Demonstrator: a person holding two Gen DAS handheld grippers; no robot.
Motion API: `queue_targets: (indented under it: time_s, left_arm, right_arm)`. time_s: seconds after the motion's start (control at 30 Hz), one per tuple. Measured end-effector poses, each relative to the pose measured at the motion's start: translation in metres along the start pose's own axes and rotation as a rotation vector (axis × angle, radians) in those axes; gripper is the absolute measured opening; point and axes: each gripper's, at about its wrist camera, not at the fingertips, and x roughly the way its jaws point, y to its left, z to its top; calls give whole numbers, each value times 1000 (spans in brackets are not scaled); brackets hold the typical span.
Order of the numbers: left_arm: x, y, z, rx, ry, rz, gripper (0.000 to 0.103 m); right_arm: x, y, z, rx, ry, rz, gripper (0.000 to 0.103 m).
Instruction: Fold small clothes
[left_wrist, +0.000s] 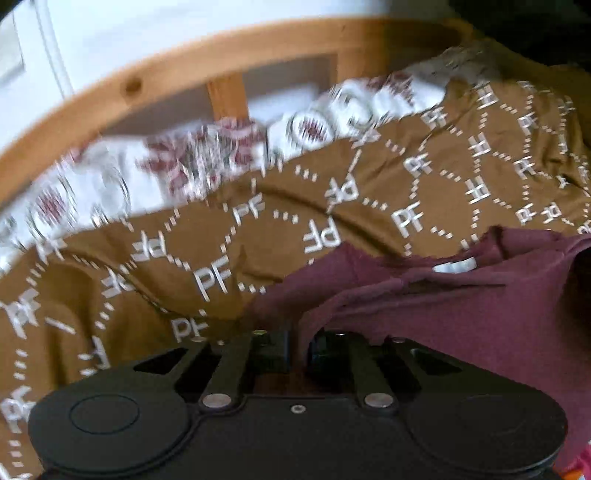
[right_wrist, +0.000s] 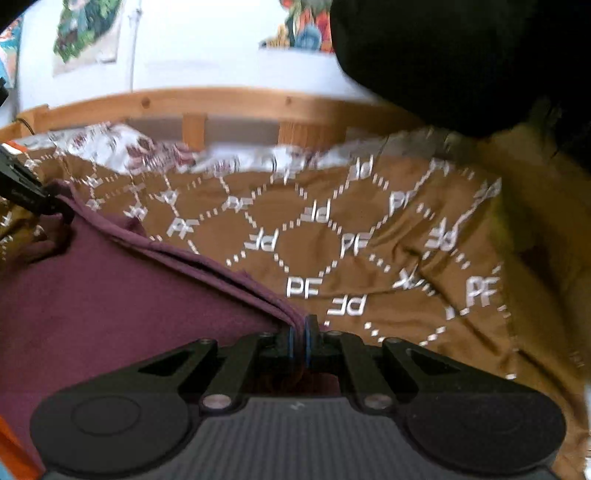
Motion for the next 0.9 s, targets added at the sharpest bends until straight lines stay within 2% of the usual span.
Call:
queue_targets:
  time_s: [0.03,0.07,0.1,0.13,0.17,0.2,0.33,0.4,0.47,0.5,0.57,0.63,0.67,0.77,0.83,0.9]
  left_arm:
    - [6,4,-2,-12,9,-10,22]
    - [10,8,-3,-21,14,-26,31]
    - [11,11,-6,-26,17,-53,50]
    - [9,17,-8,-32,9,-93,61]
    - [5,22,-12,-39,-21,-127,76]
    - [0,29,-16,-46,-56,-144,84]
    - [-22,53,-28,-93,-139,-181,97]
    - [-32,59,-34,-98,-172,-188,100]
    - [-40,56,-43,-58,-194,-208,101]
    - [-42,52,-48,-39,-196,-218,101]
    - [-39,38,-55,0,-185,-216,101]
    - [-35,20,-62,65,-192,-170,97]
    - [-32,11,-65,100,-197,-130,92]
    - [-21,-10,-72,187,-200,-17,71]
    - [-18,-11,-76,181,-207,20,59]
    - [-17,-7,-76,140,-216,65,26]
  right_arm:
    - [8,-2,-3,14,12,6,7]
    - [13,-3,-5,28,20,8,7]
    - [19,-5,-7,40,23,10,8]
    - [22,-7,-10,55,23,16,12]
    - [24,-8,-11,67,22,25,19]
    - [25,-10,-13,82,20,41,22]
    - [27,-17,-16,106,25,72,38]
    - [29,-19,-16,120,31,89,49]
    - [29,-24,-16,156,30,118,64]
    - [28,-27,-17,179,25,141,68]
    - [25,-30,-19,210,15,169,85]
    - [21,-27,-22,190,4,173,89]
    - [21,-23,-23,166,3,153,89]
    - [20,-14,-25,112,-9,92,89]
    - [20,-12,-25,106,-18,50,89]
    - [19,-14,-26,119,-31,21,88]
